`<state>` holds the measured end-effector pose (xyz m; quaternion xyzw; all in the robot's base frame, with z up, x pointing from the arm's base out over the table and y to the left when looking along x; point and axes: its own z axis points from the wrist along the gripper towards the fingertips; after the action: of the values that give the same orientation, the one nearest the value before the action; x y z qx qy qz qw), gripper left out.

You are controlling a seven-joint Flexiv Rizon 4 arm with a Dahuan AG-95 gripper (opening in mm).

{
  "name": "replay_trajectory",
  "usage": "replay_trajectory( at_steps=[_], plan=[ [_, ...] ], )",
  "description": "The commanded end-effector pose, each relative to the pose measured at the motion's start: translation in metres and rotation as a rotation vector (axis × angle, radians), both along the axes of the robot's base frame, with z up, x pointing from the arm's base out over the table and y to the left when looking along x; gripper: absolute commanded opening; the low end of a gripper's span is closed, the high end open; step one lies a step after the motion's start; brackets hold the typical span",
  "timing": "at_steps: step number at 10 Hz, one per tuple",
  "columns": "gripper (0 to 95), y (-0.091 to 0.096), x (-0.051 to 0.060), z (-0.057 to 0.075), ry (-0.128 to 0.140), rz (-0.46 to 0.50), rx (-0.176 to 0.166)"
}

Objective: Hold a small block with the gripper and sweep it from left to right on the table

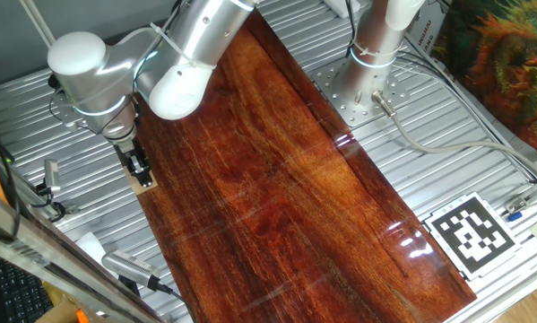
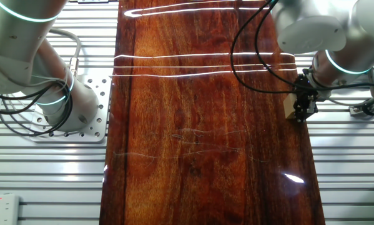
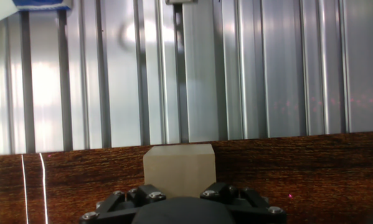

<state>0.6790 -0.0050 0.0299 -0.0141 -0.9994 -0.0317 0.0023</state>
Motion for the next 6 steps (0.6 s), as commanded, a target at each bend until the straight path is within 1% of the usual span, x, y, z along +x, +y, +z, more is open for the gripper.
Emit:
replay_trajectory(
  at_steps=[1,6],
  plan=[
    [57.0,0.0001,0.0000,0.0000,0.002,0.007,0.000],
    [57.0,0.0001,0.0003,0.0029,0.007,0.010,-0.001]
  ],
)
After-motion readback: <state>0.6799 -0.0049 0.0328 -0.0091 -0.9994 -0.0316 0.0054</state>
